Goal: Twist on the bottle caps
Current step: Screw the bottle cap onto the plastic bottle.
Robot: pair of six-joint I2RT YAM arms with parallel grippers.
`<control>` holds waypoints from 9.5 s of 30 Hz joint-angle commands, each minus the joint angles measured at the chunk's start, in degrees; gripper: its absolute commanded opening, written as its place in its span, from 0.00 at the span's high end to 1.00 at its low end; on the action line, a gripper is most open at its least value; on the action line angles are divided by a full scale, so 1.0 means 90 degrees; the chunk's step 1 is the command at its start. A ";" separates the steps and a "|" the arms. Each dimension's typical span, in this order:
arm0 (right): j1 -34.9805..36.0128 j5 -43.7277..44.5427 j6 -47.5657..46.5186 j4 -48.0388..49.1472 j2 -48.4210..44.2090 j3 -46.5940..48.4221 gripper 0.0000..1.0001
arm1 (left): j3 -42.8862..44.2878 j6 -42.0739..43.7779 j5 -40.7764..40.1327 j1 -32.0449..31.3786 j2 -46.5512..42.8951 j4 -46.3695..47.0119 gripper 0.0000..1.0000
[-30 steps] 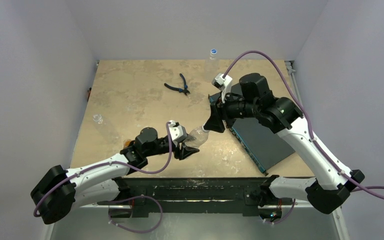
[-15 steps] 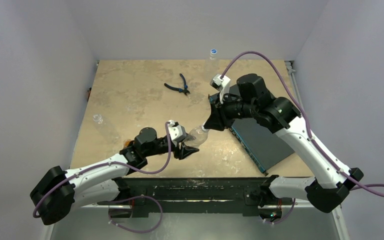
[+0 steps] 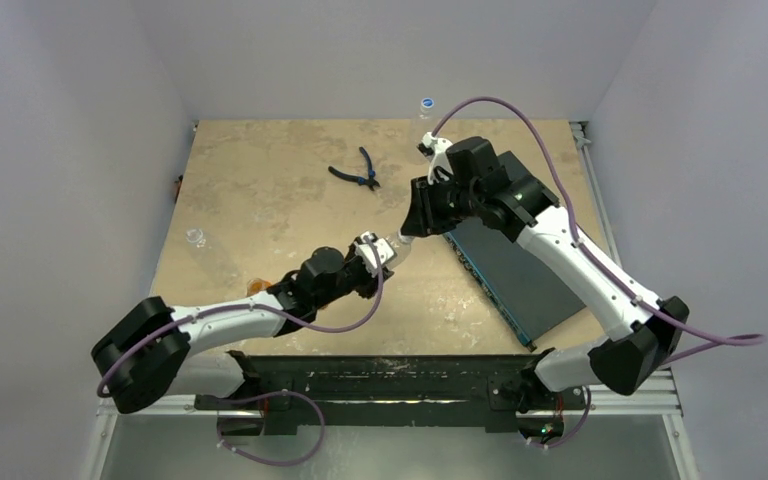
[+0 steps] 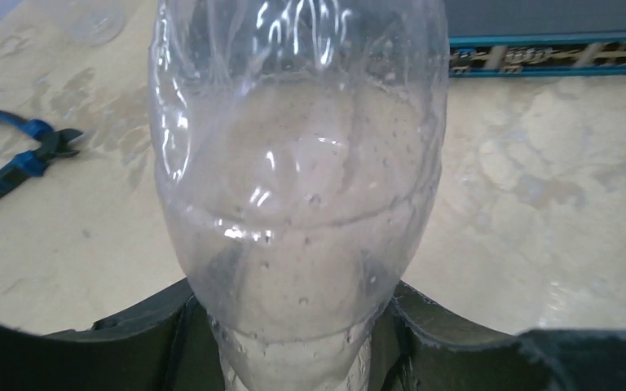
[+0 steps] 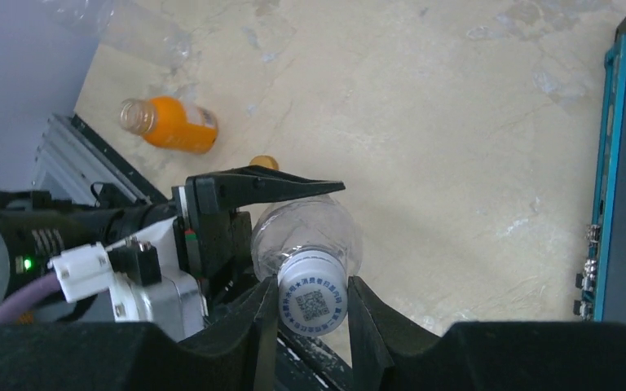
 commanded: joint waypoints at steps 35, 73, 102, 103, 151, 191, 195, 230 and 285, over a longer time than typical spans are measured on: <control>0.0088 0.1685 0.1511 0.0316 -0.0451 0.0716 0.01 | 0.1721 -0.0206 0.2234 0.0299 0.0436 -0.1400 1.00; 0.0096 -0.2739 -0.1095 0.0768 -0.1562 -0.0547 0.38 | 0.1938 0.0740 0.5836 0.1020 -0.1061 -0.4815 1.00; 0.0428 -0.2472 -0.1233 0.0259 -0.1225 -0.0161 0.54 | 0.1939 0.0769 0.5683 0.1027 -0.0854 -0.4844 1.00; 0.0446 -0.2459 -0.1234 0.0252 -0.1207 -0.0161 0.55 | 0.1948 0.0771 0.5673 0.1025 -0.0848 -0.4845 1.00; 0.0503 0.1145 0.2225 0.0530 0.0877 0.0721 0.60 | 0.1345 0.0075 -0.1131 0.0013 -0.0022 -0.0995 1.00; -0.0674 -0.3716 -0.0464 0.2764 -0.1698 -0.1051 0.29 | 0.1686 -0.0520 0.6111 0.1351 -0.0782 -0.2695 1.00; -0.0673 -0.3560 -0.0763 0.2340 -0.1611 -0.0945 0.31 | 0.1721 -0.0503 0.6198 0.1370 -0.0768 -0.2737 1.00; -0.0116 -0.2866 -0.0941 0.1796 -0.1389 -0.0696 0.58 | 0.1763 -0.0521 0.6222 0.1388 -0.0526 -0.2793 1.00; -0.1027 -0.3324 -0.0562 0.2954 -0.1886 -0.1175 0.14 | 0.2090 -0.0515 0.6997 0.1894 0.0020 -0.2334 1.00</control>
